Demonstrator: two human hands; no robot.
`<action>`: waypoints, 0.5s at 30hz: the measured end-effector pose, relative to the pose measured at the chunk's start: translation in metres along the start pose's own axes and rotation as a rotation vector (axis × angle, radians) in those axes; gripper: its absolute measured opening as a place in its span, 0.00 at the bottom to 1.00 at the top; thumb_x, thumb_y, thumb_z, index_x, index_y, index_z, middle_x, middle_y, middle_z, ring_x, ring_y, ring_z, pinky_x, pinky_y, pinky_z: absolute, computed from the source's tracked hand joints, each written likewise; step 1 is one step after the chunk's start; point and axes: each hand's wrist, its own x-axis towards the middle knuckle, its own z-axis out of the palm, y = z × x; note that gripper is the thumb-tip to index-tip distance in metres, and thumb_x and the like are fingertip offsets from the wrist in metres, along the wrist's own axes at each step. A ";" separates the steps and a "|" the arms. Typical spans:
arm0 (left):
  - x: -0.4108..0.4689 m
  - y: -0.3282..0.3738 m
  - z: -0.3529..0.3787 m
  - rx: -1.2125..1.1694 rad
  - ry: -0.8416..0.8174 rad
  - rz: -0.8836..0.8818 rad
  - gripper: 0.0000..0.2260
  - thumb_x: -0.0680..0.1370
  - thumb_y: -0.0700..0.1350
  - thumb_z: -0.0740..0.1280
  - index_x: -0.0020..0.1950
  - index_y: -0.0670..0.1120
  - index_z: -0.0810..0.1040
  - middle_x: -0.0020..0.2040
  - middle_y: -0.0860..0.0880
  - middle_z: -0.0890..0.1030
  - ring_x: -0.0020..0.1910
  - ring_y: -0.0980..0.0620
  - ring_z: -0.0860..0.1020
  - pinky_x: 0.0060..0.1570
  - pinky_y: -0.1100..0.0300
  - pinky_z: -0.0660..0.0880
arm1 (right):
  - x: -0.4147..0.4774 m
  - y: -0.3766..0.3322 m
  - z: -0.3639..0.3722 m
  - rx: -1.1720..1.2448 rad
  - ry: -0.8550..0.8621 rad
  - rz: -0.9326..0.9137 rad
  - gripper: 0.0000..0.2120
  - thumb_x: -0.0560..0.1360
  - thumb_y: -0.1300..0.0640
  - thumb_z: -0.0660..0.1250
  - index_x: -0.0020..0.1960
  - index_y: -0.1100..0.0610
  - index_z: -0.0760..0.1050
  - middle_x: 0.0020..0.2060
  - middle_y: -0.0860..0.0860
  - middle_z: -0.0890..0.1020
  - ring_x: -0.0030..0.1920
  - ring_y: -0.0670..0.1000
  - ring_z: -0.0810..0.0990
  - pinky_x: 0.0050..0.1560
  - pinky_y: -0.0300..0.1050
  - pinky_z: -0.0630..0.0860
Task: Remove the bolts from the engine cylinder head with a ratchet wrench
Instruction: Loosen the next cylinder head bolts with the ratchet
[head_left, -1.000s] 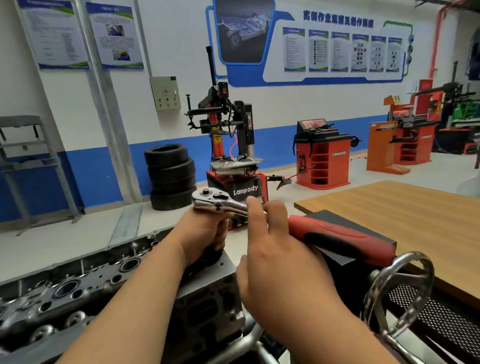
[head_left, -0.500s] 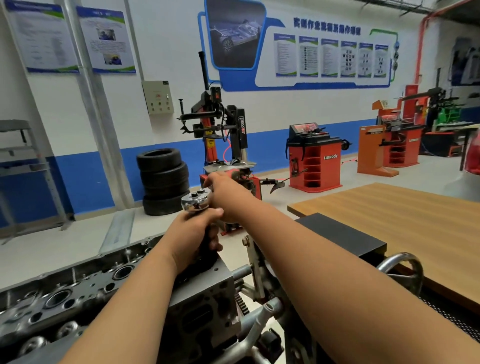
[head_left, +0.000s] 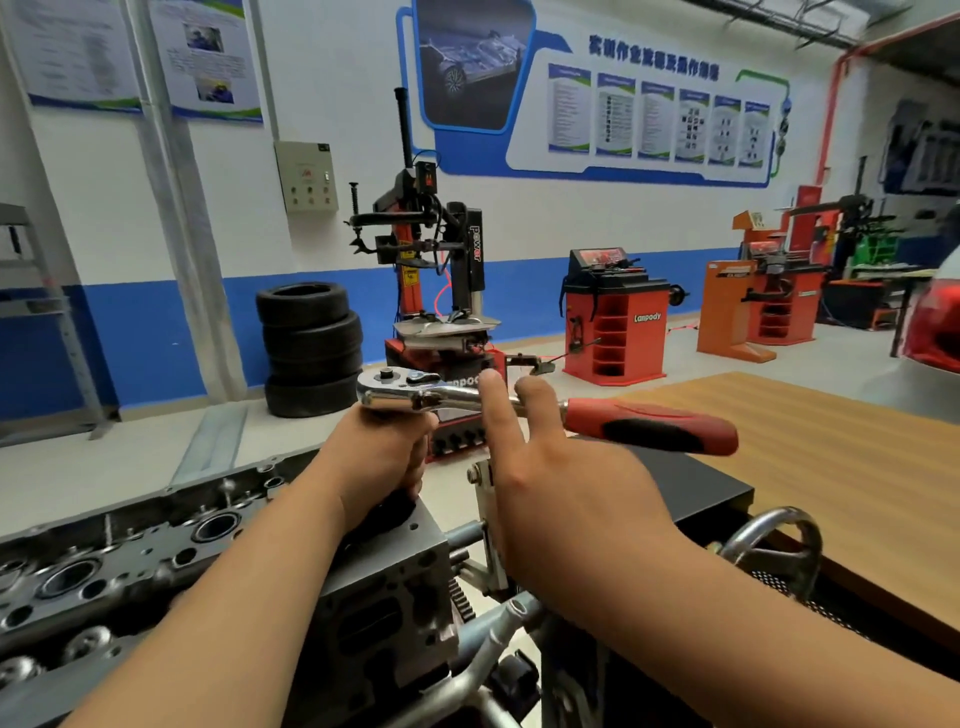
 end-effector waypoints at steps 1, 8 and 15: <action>0.000 -0.001 -0.001 0.001 0.003 0.001 0.18 0.80 0.38 0.59 0.29 0.44 0.65 0.23 0.47 0.64 0.22 0.50 0.63 0.28 0.57 0.67 | -0.006 0.000 -0.007 -0.008 0.011 -0.040 0.41 0.76 0.53 0.60 0.74 0.57 0.31 0.73 0.59 0.48 0.30 0.56 0.64 0.23 0.40 0.53; 0.002 -0.002 -0.002 -0.019 0.019 0.002 0.16 0.79 0.37 0.61 0.31 0.44 0.67 0.24 0.47 0.63 0.23 0.50 0.62 0.27 0.57 0.66 | 0.066 0.016 -0.014 0.018 -0.117 0.007 0.17 0.75 0.60 0.59 0.63 0.57 0.63 0.52 0.54 0.74 0.40 0.55 0.69 0.32 0.47 0.65; 0.004 -0.004 -0.011 -0.131 0.002 0.022 0.09 0.77 0.37 0.62 0.37 0.42 0.70 0.24 0.46 0.66 0.23 0.49 0.65 0.28 0.58 0.70 | 0.160 -0.018 0.014 0.226 -0.328 -0.202 0.16 0.73 0.61 0.66 0.61 0.58 0.72 0.55 0.56 0.77 0.50 0.55 0.76 0.50 0.47 0.73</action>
